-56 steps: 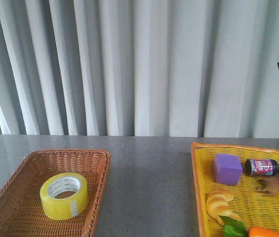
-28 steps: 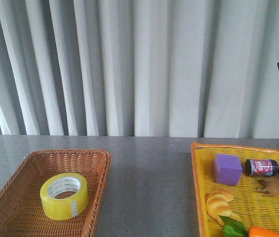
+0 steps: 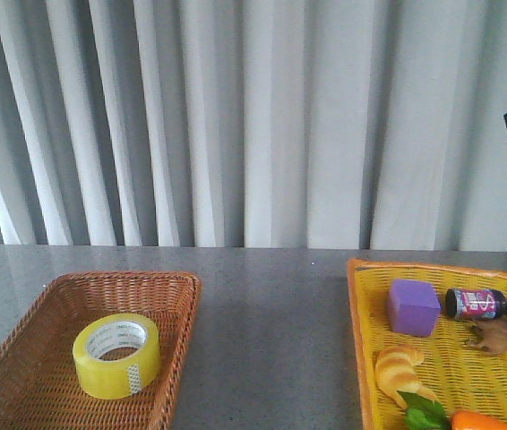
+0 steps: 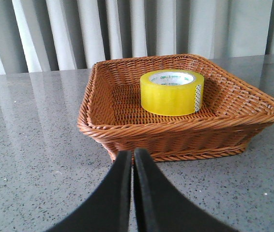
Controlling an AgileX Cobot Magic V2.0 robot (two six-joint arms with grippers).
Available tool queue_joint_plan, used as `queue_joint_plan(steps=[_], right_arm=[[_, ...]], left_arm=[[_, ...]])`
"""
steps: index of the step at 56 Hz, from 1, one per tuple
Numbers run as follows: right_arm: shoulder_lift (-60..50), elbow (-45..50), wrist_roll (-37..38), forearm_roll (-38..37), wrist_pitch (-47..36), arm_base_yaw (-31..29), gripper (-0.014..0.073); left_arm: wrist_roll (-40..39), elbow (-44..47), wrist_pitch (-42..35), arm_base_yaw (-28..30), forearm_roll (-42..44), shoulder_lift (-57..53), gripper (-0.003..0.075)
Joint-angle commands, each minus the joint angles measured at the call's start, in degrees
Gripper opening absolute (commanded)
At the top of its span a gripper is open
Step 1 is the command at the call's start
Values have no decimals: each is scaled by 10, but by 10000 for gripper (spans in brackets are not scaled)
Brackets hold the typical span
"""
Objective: Transfer tape with both arms
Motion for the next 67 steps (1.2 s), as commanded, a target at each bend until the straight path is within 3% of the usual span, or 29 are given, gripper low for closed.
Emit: queue_joint_plan(steps=[1,51,60,67], right_arm=[[-20,-16,0,-4,-36,-5,-7],[-44,-5,0,2,-37,9,-7],[-129,122,-2,-16,-76,13,-7],[-221,280,18,-10,-195,13,-7]], left_arm=[[-2,-4,-38,-3,-2,-10,-6],[-2,-5,-35,-3,-2,-10,-6],[-2,-5,-35,-3,-2,-10,-6],[-2,-5,-35,-3,-2,-10,-6]])
